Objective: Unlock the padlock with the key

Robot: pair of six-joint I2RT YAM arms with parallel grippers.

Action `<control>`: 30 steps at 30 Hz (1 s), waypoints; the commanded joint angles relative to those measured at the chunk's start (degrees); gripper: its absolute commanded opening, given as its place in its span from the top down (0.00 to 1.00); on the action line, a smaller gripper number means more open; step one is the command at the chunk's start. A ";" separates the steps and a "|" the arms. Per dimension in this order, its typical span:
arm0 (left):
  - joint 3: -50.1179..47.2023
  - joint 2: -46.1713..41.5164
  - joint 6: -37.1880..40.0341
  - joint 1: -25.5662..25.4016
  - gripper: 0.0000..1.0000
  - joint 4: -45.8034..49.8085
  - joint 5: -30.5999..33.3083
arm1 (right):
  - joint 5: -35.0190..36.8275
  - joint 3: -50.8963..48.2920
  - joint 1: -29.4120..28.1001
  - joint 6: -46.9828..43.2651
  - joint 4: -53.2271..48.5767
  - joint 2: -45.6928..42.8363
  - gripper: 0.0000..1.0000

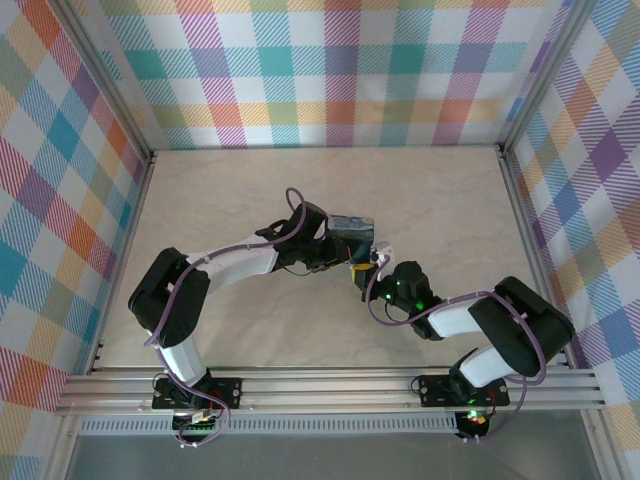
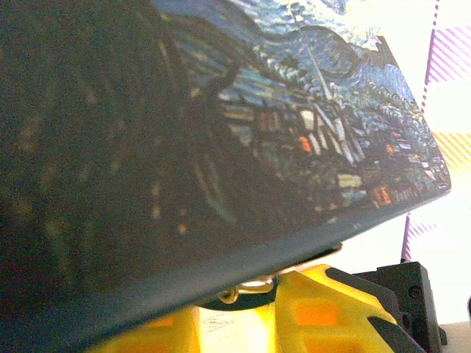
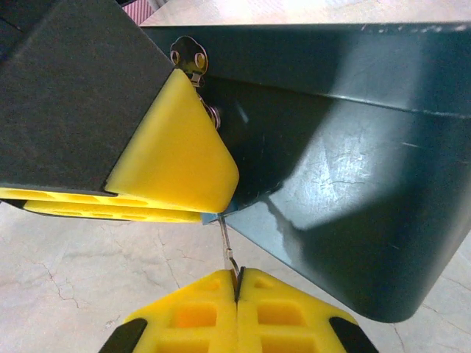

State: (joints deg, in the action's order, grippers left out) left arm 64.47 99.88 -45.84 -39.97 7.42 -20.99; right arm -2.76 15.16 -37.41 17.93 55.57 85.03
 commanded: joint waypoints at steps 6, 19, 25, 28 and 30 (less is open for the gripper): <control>2.07 -2.14 -0.16 0.41 1.00 -0.38 -2.21 | 0.72 1.34 0.41 -2.54 7.59 1.90 0.98; 1.89 -2.06 -0.31 0.48 1.00 0.05 -2.40 | 0.37 5.53 0.41 -6.72 8.63 5.04 0.98; 1.71 -1.62 -0.51 0.42 1.00 -0.16 -2.45 | -0.54 7.58 0.36 -6.95 9.64 6.23 0.98; 1.46 -1.61 -0.90 0.42 1.00 -0.58 -2.39 | -0.82 8.26 0.41 -6.73 10.16 7.19 0.98; 1.04 -1.64 -1.71 0.44 1.00 -1.53 -2.39 | -1.50 8.63 0.43 -6.61 10.26 7.72 0.98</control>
State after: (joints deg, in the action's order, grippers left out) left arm 64.77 99.88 -46.72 -38.41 7.25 -19.55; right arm -2.87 20.23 -37.21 12.34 59.00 92.27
